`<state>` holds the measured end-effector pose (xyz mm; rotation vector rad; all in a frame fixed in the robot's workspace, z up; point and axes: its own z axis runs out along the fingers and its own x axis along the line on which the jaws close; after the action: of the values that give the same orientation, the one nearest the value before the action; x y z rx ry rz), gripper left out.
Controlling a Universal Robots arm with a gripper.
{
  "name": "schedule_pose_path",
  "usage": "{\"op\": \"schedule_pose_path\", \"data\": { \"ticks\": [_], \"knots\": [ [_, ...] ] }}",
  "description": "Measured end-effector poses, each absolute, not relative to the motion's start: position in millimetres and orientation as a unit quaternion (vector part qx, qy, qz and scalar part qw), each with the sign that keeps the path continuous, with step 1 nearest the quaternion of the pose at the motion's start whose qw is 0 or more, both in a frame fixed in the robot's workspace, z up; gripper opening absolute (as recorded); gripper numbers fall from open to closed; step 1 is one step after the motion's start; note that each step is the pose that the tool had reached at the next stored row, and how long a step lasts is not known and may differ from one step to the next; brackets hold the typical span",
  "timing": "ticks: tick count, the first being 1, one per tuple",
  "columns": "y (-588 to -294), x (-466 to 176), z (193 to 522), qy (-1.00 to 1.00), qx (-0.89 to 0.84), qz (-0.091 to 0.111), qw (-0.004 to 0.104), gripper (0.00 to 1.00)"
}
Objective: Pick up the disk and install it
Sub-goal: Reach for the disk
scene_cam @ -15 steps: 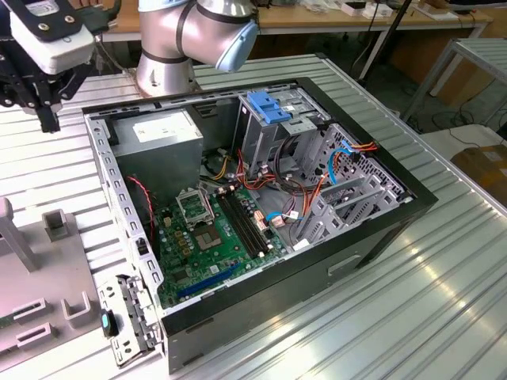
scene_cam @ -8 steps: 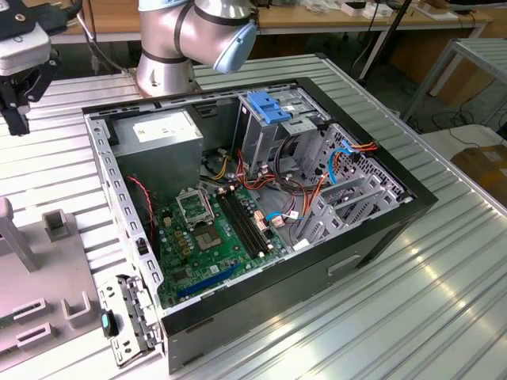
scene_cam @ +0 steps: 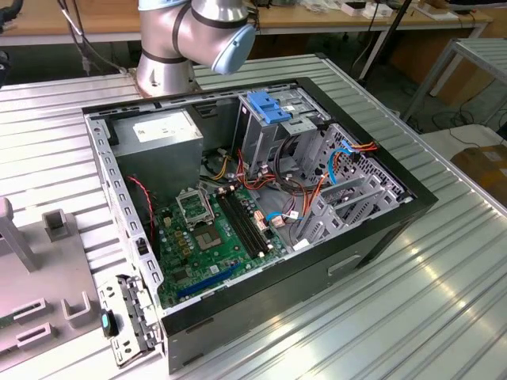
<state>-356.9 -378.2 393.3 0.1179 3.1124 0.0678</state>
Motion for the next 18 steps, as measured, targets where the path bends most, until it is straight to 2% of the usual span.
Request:
{"op": "schedule_pose_path", "data": {
  "ticks": [18],
  "knots": [
    [-378, -424, 393, 0.999, 0.034, 0.022, 0.013, 0.11]
  ]
}}
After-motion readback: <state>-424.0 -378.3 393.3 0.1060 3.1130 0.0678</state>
